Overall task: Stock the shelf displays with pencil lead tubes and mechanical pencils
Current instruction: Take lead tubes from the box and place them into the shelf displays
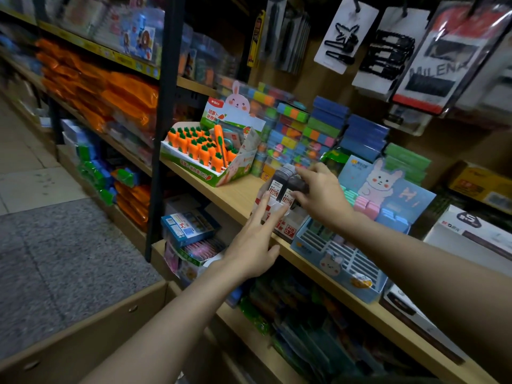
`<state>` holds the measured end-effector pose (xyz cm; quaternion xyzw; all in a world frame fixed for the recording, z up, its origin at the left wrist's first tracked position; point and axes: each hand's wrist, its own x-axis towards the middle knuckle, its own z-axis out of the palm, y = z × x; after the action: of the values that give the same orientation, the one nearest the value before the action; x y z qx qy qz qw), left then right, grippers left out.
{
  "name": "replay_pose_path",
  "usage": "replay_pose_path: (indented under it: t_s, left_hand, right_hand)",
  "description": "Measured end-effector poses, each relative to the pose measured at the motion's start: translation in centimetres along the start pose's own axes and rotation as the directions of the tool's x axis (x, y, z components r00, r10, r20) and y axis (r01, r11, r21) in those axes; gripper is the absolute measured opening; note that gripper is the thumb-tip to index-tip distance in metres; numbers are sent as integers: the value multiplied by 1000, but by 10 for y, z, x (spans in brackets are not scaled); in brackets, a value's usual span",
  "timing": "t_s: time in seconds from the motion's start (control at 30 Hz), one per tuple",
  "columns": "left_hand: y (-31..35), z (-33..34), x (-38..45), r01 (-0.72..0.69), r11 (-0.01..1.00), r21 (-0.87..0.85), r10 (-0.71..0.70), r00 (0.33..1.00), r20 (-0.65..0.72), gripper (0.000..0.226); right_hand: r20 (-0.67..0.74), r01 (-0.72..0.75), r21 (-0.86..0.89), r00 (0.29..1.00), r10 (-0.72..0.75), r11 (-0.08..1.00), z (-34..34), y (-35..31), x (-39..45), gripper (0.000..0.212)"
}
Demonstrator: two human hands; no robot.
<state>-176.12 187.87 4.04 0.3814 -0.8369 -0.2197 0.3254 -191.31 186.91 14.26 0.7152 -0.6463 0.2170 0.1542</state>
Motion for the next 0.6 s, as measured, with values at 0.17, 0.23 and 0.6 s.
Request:
replay_pose_path:
  t_s: [0.17,0.23,0.6]
  left_hand:
    - [-1,-5,-18,-18,992,-126,13,999,-41,71]
    - [-4,-9,-33,9,977,-214,-32,994,-108,59]
    - [-82,-6,-193,595,460,-659,-863,473,-175,11]
  right_hand:
    - [-257,96,258,966,-27,961,-25,-9,-34,33]
    - [-275,152,305,959,-65,940,-27,-17,-55,23]
    - [356,-197,669,931,-76,716,111,-107,-175,17]
